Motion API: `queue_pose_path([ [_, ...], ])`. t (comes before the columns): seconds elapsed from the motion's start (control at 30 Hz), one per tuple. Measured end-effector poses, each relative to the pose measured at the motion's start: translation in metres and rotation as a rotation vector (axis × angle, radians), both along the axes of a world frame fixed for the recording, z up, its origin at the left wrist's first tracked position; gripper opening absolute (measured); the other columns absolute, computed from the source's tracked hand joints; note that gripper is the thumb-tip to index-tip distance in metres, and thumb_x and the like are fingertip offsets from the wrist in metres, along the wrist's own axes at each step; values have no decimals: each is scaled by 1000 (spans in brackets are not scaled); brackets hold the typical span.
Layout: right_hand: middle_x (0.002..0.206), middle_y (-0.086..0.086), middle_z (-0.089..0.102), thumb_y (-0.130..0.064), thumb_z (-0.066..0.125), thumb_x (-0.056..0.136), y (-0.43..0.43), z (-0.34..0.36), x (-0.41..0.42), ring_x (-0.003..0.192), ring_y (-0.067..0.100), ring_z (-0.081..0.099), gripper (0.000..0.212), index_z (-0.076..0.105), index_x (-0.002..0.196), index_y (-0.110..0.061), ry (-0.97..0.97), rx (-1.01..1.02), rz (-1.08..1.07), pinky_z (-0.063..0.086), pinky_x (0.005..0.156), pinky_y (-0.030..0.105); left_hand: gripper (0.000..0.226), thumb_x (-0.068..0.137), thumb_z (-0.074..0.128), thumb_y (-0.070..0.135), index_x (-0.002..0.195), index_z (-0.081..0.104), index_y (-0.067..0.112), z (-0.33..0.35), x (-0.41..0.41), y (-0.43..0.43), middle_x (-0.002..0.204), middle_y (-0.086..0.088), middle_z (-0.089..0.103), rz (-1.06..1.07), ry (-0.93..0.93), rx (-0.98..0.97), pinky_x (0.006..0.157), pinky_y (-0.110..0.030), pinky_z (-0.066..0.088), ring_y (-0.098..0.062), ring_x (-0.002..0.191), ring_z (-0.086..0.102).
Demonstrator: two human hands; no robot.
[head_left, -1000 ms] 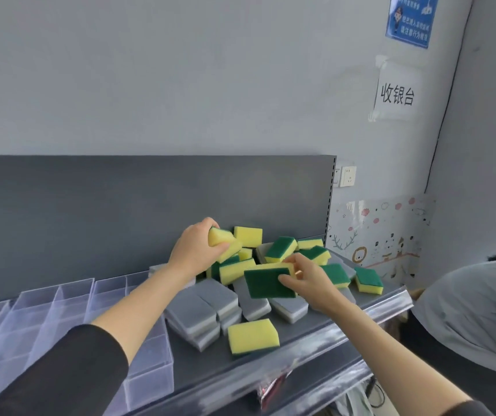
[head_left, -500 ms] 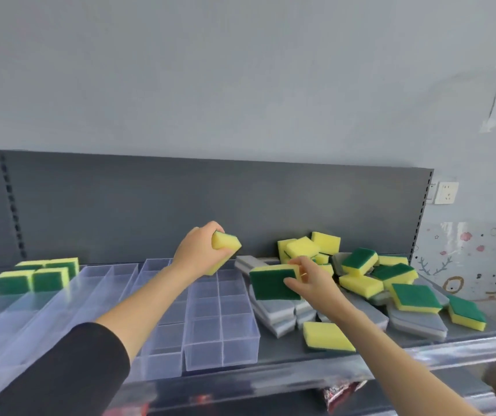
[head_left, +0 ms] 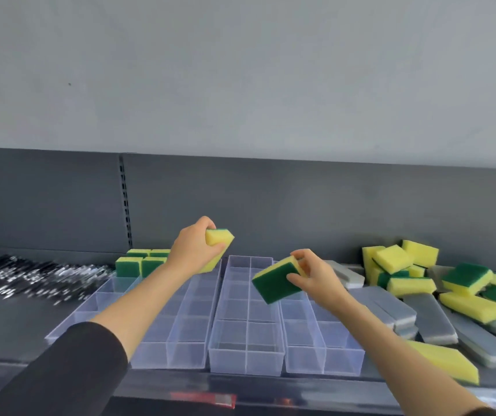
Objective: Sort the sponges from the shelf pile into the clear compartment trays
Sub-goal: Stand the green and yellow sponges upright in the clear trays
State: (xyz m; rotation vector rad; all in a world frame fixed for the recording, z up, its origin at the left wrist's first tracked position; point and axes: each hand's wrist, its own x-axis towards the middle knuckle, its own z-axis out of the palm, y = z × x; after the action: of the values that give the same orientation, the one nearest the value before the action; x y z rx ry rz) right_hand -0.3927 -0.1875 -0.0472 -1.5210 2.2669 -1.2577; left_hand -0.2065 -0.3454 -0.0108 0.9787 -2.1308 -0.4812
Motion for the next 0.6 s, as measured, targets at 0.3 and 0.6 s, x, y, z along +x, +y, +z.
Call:
queue_pose_path([
  [0.3, 103, -2, 53, -16, 60, 87, -90, 9, 77, 94, 17, 52, 36, 49, 121, -12, 37, 30, 73, 43, 78, 26, 27, 81, 66, 24, 101, 49, 16, 1, 93, -74, 98, -5, 55, 98, 25, 24, 75, -36, 46, -26, 89, 53],
  [0.6, 107, 0, 56, -14, 59, 88, -172, 6, 148, 96, 16, 53, 35, 49, 122, -14, 39, 42, 165, 45, 79, 25, 25, 82, 65, 19, 99, 48, 14, -12, 171, -140, 101, -5, 54, 176, 36, 47, 74, -35, 44, -25, 90, 52],
])
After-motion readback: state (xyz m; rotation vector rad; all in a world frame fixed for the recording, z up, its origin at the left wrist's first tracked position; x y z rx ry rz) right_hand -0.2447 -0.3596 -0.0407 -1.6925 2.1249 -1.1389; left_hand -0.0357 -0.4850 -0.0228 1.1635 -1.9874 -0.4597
